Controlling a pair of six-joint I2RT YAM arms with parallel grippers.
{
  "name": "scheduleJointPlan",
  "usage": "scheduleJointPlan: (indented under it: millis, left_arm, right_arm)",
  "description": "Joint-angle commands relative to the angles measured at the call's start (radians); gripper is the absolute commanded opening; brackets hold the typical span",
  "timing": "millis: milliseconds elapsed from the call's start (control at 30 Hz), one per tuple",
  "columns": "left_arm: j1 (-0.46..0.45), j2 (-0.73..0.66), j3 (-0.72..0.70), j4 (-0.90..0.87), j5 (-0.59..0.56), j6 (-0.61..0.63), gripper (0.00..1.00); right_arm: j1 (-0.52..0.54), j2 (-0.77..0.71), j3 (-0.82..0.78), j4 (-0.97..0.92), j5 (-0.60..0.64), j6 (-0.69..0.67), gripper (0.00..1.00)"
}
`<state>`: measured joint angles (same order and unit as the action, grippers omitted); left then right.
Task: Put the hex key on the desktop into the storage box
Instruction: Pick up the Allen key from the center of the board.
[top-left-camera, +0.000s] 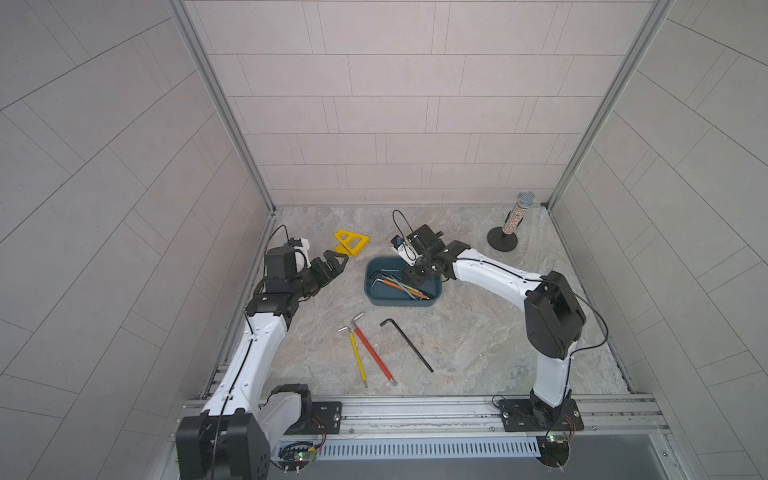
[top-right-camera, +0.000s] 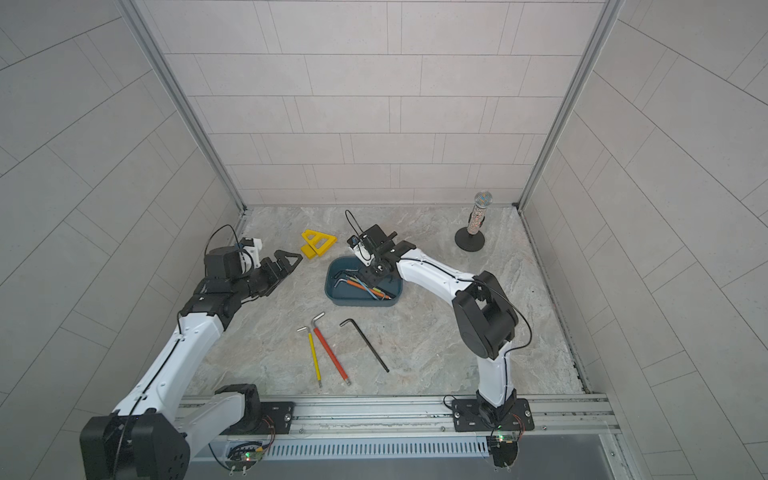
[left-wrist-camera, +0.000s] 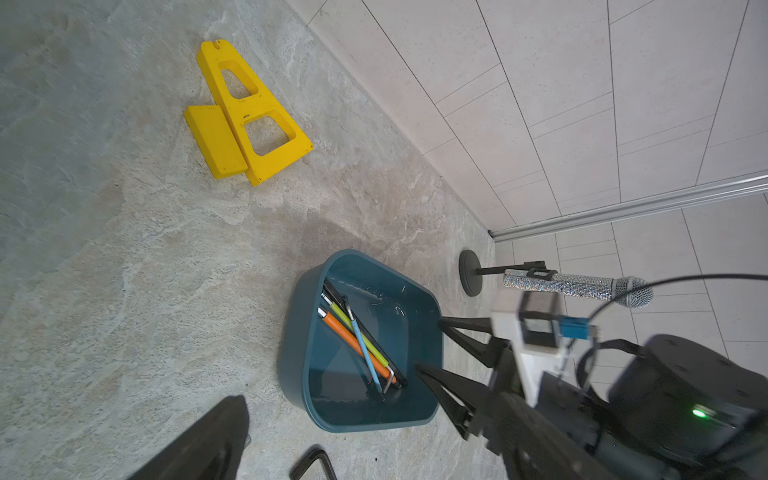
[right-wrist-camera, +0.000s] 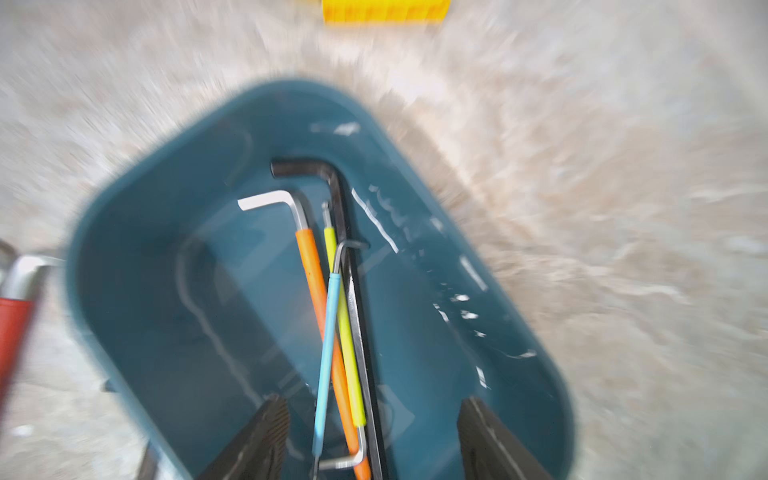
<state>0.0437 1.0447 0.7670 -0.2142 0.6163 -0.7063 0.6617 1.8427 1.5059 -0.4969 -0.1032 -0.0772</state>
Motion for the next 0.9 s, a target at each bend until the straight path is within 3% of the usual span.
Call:
scheduleJointPlan:
  millis: [0,467,700,867]
  left_arm:
    - [0.005,0.001,0.0,0.01,-0.004,0.012,1.0]
    - [0.003,0.003,0.004,-0.005,-0.014,0.026,1.0]
    - [0.003,-0.003,0.002,-0.011,-0.019,0.034,1.0]
    - [0.002,-0.004,0.003,-0.011,-0.021,0.034,1.0]
  right_arm:
    - [-0.003,-0.108,-0.043,-0.02,0.046,0.055,0.71]
    - [0.003,-0.37,-0.356,0.024,0.065,0.252,0.71]
    - [0.026,-0.366,-0.424,0.013,0.141,0.299,0.69]
    - [0.058,-0.38,-0.463,0.025,0.129,0.336,0.68]
